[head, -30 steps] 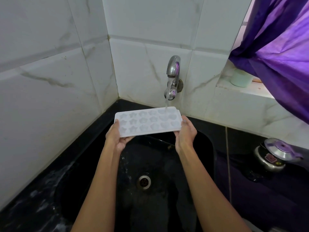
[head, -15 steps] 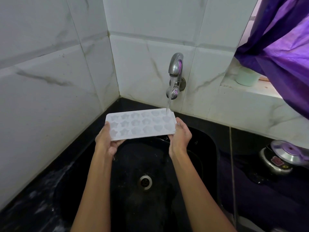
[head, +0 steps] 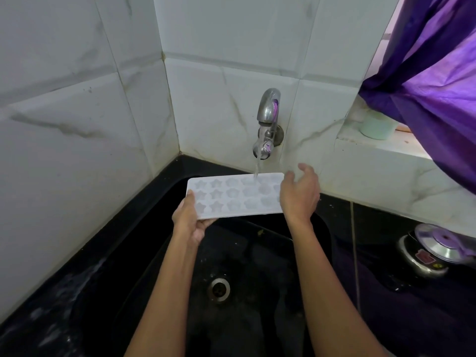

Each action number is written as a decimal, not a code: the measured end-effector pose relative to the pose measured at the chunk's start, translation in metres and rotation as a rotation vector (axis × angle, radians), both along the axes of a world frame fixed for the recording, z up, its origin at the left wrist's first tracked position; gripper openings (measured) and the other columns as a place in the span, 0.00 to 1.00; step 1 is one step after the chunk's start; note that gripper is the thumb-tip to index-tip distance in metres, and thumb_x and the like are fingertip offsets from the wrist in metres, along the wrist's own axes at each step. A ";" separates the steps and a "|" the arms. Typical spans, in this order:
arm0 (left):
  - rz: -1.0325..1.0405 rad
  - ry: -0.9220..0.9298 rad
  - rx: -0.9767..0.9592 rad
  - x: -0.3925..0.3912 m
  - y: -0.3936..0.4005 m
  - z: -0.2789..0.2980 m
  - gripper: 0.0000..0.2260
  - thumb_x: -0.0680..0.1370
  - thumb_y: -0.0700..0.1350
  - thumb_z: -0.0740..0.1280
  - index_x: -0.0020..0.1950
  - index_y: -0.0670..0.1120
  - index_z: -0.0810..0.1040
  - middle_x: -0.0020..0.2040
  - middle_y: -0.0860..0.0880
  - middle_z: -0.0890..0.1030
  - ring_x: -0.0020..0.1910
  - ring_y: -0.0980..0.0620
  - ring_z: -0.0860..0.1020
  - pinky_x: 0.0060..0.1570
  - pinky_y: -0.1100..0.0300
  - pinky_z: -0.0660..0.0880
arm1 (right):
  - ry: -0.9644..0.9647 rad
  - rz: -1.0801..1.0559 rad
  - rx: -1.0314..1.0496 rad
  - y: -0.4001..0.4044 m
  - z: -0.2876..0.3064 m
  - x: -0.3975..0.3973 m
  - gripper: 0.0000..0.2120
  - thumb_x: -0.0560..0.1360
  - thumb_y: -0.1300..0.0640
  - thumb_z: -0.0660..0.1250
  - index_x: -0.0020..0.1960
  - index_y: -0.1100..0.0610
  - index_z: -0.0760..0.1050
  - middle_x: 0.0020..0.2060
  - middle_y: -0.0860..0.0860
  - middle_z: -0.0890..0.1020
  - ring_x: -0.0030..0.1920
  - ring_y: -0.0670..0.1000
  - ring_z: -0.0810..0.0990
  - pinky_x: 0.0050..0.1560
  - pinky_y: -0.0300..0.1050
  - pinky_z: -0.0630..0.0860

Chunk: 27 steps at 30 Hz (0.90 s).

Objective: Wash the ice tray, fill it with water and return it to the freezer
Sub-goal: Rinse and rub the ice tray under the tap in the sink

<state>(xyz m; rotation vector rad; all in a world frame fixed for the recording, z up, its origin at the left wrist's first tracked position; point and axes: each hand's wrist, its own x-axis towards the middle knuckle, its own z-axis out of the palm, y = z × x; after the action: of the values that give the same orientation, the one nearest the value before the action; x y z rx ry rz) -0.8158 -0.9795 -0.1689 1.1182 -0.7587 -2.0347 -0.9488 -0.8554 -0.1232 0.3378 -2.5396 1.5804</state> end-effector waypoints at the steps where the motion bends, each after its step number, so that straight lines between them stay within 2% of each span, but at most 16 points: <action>1: -0.003 -0.001 0.003 -0.002 0.001 0.000 0.11 0.81 0.50 0.61 0.56 0.44 0.75 0.46 0.46 0.81 0.44 0.47 0.81 0.34 0.48 0.77 | 0.017 0.063 -0.024 -0.006 0.007 -0.004 0.19 0.79 0.55 0.60 0.69 0.59 0.69 0.65 0.54 0.74 0.66 0.54 0.71 0.63 0.46 0.66; 3: -0.002 -0.004 0.011 -0.004 0.004 0.001 0.10 0.81 0.50 0.61 0.55 0.44 0.75 0.46 0.46 0.81 0.44 0.47 0.81 0.35 0.48 0.77 | -0.035 0.183 -0.056 -0.020 0.022 -0.013 0.21 0.79 0.50 0.61 0.68 0.60 0.69 0.62 0.53 0.75 0.63 0.53 0.72 0.60 0.43 0.67; 6: -0.009 -0.014 0.004 -0.007 0.006 0.002 0.08 0.81 0.49 0.61 0.51 0.46 0.75 0.45 0.46 0.81 0.44 0.47 0.81 0.35 0.48 0.77 | -0.245 0.287 -0.100 -0.046 0.039 -0.027 0.18 0.76 0.43 0.65 0.50 0.58 0.74 0.40 0.48 0.75 0.43 0.50 0.74 0.41 0.39 0.69; 7: -0.011 -0.017 0.003 -0.008 0.007 0.002 0.08 0.81 0.49 0.61 0.49 0.46 0.75 0.45 0.46 0.81 0.44 0.47 0.81 0.35 0.48 0.77 | -0.330 0.301 -0.104 -0.055 0.040 -0.031 0.20 0.74 0.40 0.66 0.47 0.58 0.74 0.36 0.48 0.75 0.39 0.49 0.74 0.38 0.40 0.70; 9: -0.017 -0.013 0.010 -0.009 0.009 0.001 0.08 0.81 0.49 0.61 0.50 0.47 0.76 0.45 0.46 0.82 0.44 0.47 0.81 0.36 0.48 0.78 | -0.499 0.314 -0.149 -0.069 0.036 -0.039 0.24 0.72 0.38 0.68 0.50 0.59 0.78 0.38 0.49 0.78 0.41 0.50 0.79 0.42 0.43 0.77; 12: -0.036 -0.005 0.021 -0.009 0.011 0.000 0.09 0.81 0.49 0.61 0.54 0.46 0.76 0.47 0.45 0.82 0.46 0.46 0.81 0.38 0.47 0.79 | -0.660 0.262 -0.306 -0.077 0.026 -0.051 0.19 0.72 0.43 0.71 0.46 0.59 0.75 0.43 0.54 0.81 0.43 0.55 0.84 0.45 0.47 0.82; 14: -0.050 -0.002 0.023 -0.008 0.014 -0.003 0.09 0.81 0.49 0.61 0.54 0.46 0.76 0.47 0.45 0.82 0.46 0.46 0.81 0.37 0.48 0.79 | -0.761 0.280 -0.444 -0.075 0.024 -0.057 0.18 0.72 0.48 0.72 0.49 0.61 0.73 0.41 0.56 0.80 0.40 0.55 0.84 0.47 0.50 0.83; 16: -0.065 0.002 0.035 -0.006 0.018 -0.007 0.10 0.81 0.50 0.61 0.55 0.45 0.76 0.48 0.44 0.83 0.47 0.45 0.82 0.36 0.48 0.79 | -0.850 0.333 -0.573 -0.072 0.023 -0.061 0.20 0.73 0.52 0.73 0.57 0.63 0.73 0.42 0.58 0.79 0.40 0.55 0.83 0.49 0.51 0.82; 18: -0.075 0.005 0.048 -0.005 0.020 -0.010 0.12 0.80 0.51 0.61 0.58 0.45 0.76 0.49 0.44 0.83 0.47 0.45 0.82 0.35 0.49 0.79 | -0.916 0.387 -0.664 -0.071 0.019 -0.065 0.19 0.74 0.55 0.72 0.59 0.63 0.73 0.43 0.58 0.79 0.40 0.54 0.83 0.51 0.51 0.82; 21: -0.072 -0.003 0.052 -0.002 0.023 -0.013 0.12 0.80 0.51 0.61 0.57 0.45 0.76 0.49 0.44 0.83 0.47 0.44 0.82 0.35 0.49 0.79 | -1.011 0.435 -0.762 -0.068 0.017 -0.065 0.23 0.75 0.56 0.70 0.65 0.65 0.70 0.46 0.60 0.79 0.41 0.54 0.83 0.46 0.49 0.82; 23: -0.073 -0.001 0.047 -0.001 0.025 -0.013 0.12 0.80 0.51 0.61 0.57 0.45 0.76 0.49 0.44 0.83 0.48 0.44 0.82 0.37 0.48 0.79 | -1.058 0.448 -0.802 -0.065 0.019 -0.064 0.22 0.75 0.56 0.70 0.65 0.65 0.70 0.47 0.61 0.77 0.44 0.57 0.81 0.49 0.49 0.82; 25: -0.074 -0.004 0.045 0.001 0.027 -0.011 0.11 0.80 0.51 0.61 0.56 0.46 0.76 0.50 0.44 0.83 0.48 0.44 0.82 0.38 0.47 0.80 | -1.084 0.454 -0.834 -0.062 0.021 -0.063 0.18 0.76 0.57 0.69 0.60 0.67 0.72 0.47 0.62 0.77 0.44 0.57 0.80 0.58 0.50 0.79; 27: -0.071 -0.006 0.044 0.004 0.032 -0.010 0.11 0.80 0.50 0.61 0.56 0.46 0.76 0.50 0.44 0.83 0.49 0.44 0.82 0.39 0.47 0.80 | -1.085 0.458 -0.841 -0.059 0.025 -0.061 0.17 0.76 0.57 0.69 0.59 0.67 0.72 0.47 0.62 0.77 0.46 0.58 0.79 0.60 0.51 0.77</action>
<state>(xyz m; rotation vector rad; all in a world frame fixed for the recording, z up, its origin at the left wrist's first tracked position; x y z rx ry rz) -0.8116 -0.9480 -0.1789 1.1376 -0.7696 -2.1170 -1.0097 -0.9142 -0.0985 -0.1116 -1.9680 3.5294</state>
